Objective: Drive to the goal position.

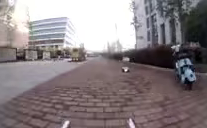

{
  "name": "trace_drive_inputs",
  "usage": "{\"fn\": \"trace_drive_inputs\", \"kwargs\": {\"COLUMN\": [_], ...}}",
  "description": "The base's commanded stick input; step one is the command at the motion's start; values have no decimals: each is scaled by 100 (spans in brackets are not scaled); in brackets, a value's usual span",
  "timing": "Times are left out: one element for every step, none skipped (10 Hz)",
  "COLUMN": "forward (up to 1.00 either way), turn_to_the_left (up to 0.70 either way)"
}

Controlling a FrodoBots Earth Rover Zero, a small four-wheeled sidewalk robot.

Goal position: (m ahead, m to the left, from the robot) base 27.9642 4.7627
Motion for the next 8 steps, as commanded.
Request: {"fn": "trace_drive_inputs", "kwargs": {"forward": [70,70,70,70,70,70,70,70], "turn_to_the_left": [-1,0,0,0,0,0,0,-1]}}
